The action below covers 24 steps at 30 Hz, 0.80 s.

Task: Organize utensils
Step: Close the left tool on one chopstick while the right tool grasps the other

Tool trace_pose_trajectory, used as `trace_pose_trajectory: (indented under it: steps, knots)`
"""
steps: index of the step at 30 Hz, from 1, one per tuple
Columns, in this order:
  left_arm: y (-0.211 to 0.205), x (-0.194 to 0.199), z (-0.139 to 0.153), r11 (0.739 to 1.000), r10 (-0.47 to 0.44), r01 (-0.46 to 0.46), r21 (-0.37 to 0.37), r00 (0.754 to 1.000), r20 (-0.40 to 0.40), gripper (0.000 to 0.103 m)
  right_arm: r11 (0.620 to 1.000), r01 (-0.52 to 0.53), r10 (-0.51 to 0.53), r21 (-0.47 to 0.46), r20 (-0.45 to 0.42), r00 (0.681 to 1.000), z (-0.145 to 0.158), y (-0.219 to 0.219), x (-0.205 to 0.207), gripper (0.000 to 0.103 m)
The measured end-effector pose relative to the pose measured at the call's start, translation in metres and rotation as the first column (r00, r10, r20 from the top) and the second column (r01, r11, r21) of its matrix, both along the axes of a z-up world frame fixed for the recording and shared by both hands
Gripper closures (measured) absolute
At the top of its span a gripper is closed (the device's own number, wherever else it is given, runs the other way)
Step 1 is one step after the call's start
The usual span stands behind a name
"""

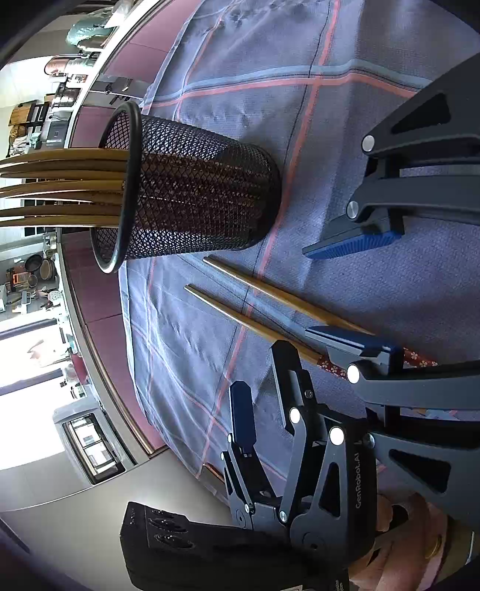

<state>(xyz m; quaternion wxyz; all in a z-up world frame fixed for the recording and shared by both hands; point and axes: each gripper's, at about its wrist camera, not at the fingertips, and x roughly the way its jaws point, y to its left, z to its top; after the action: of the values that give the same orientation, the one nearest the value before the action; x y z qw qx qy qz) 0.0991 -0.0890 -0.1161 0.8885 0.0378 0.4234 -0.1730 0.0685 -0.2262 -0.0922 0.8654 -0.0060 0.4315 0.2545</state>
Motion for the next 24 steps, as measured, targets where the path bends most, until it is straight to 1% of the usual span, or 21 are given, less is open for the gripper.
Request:
trace_pose_trajectory:
  steps: [4, 5, 7, 12, 16, 20, 21, 22, 24]
  knots:
    - [-0.006, 0.003, -0.005, 1.000, -0.008, 0.008, 0.024, 1.000, -0.013, 0.046, 1.000, -0.001, 0.001, 0.002, 0.001, 1.000, 0.000, 0.000, 0.000, 0.067]
    - [-0.007, 0.002, -0.005, 0.999, -0.009, 0.009, 0.031, 1.000, -0.009, 0.046, 1.000, 0.000, 0.000, 0.003, 0.000, 1.000, 0.000, 0.000, 0.000, 0.067]
    - [-0.008, 0.001, -0.005, 0.999, -0.016, 0.017, 0.031, 1.000, -0.008, 0.054, 1.000, 0.000, 0.000, 0.005, 0.000, 1.000, 0.000, -0.001, -0.001, 0.067]
    - [-0.005, -0.001, -0.005, 0.999, -0.017, 0.018, 0.029, 1.000, -0.013, 0.067, 1.000, 0.000, 0.000, 0.006, 0.001, 1.000, -0.001, 0.000, -0.001, 0.067]
    - [0.000, -0.005, -0.005, 1.000, -0.014, 0.014, 0.006, 0.999, -0.029, 0.078, 1.000, 0.000, 0.000, 0.001, 0.007, 1.000, 0.000, 0.002, -0.001, 0.067]
    - [0.001, -0.005, -0.004, 1.000, -0.004, 0.004, 0.005, 0.999, -0.032, 0.079, 1.000, -0.008, 0.008, -0.003, 0.011, 1.000, 0.000, 0.007, 0.001, 0.067]
    - [0.002, -0.004, -0.004, 1.000, 0.002, -0.002, 0.004, 0.999, -0.032, 0.072, 1.000, -0.010, 0.010, -0.004, 0.012, 1.000, 0.000, 0.008, 0.002, 0.067]
    - [0.002, -0.003, -0.004, 1.000, 0.008, -0.007, 0.007, 1.000, -0.028, 0.070, 1.000, -0.011, 0.011, -0.004, 0.012, 1.000, 0.000, 0.010, 0.003, 0.067]
    - [0.003, 0.000, -0.004, 1.000, 0.016, -0.015, 0.008, 1.000, -0.026, 0.071, 1.000, -0.011, 0.011, -0.008, 0.014, 1.000, 0.000, 0.012, 0.005, 0.067]
